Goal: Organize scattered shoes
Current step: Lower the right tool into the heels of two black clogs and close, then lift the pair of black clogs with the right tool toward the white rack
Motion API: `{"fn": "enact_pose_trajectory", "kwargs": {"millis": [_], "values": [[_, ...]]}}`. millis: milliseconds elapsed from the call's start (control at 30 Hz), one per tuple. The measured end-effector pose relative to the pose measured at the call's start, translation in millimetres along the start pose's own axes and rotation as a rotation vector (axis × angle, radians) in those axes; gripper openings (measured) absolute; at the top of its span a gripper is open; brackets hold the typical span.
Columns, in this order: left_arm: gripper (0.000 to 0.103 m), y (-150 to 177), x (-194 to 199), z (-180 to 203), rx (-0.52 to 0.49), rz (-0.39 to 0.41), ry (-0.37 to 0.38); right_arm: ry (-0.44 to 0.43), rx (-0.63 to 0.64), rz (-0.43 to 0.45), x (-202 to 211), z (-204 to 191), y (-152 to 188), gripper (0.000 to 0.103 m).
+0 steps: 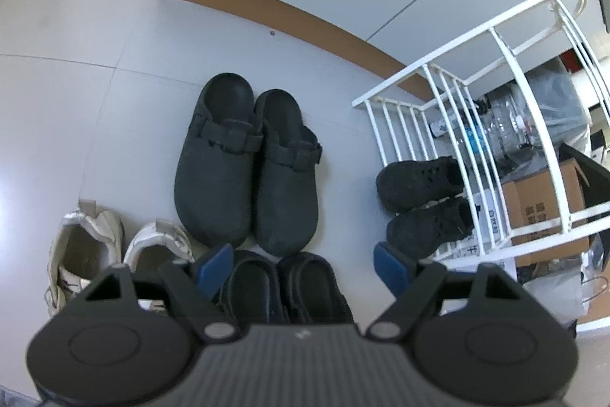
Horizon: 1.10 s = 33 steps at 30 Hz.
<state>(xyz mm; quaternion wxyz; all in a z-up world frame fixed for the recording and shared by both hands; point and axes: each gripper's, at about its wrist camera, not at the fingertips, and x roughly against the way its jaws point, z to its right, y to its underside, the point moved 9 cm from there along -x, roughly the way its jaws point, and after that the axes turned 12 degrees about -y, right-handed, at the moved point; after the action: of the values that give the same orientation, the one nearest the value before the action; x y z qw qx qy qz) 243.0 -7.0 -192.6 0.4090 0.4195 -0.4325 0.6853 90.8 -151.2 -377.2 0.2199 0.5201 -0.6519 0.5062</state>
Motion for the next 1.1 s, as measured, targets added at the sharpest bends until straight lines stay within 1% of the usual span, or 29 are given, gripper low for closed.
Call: {"fn": "enact_pose_trajectory", "kwargs": {"millis": [100,200,267,333,467,600,900,1033,1100], "values": [[0.083,-0.8,2.0,0.8,0.005,0.002,0.006,0.003,0.010,-0.005,-3.6,0.0,-0.7,0.070],[0.083,-0.2,1.6,0.4,0.009,0.000,0.007,-0.013,0.019,-0.007,-7.4,-3.3,-1.3,0.066],[0.083,-0.3,1.2,-1.3,0.015,-0.002,0.005,-0.019,0.024,-0.007,-9.4,-4.1,-1.1,0.060],[0.083,-1.6,1.7,-2.9,0.023,-0.002,0.007,-0.025,0.031,-0.006,-11.8,-4.8,-0.7,0.049],[0.083,-2.7,3.4,-2.2,0.028,-0.002,0.017,-0.033,0.033,-0.006,-14.3,-5.0,-1.3,0.048],[0.083,-2.6,4.1,-0.4,0.024,-0.005,0.031,-0.015,0.055,-0.016,-18.4,-7.8,-1.2,0.048],[0.083,-5.1,3.6,-0.9,0.037,-0.006,0.035,0.022,0.132,-0.046,-30.3,-18.9,0.0,0.048],[0.083,-3.1,4.8,3.7,0.029,-0.006,0.044,0.032,0.130,-0.049,-29.9,-17.2,-1.5,0.034],[0.083,-2.3,5.5,5.1,0.027,-0.004,0.044,0.040,0.132,-0.050,-29.6,-17.3,-1.5,0.031]]}}
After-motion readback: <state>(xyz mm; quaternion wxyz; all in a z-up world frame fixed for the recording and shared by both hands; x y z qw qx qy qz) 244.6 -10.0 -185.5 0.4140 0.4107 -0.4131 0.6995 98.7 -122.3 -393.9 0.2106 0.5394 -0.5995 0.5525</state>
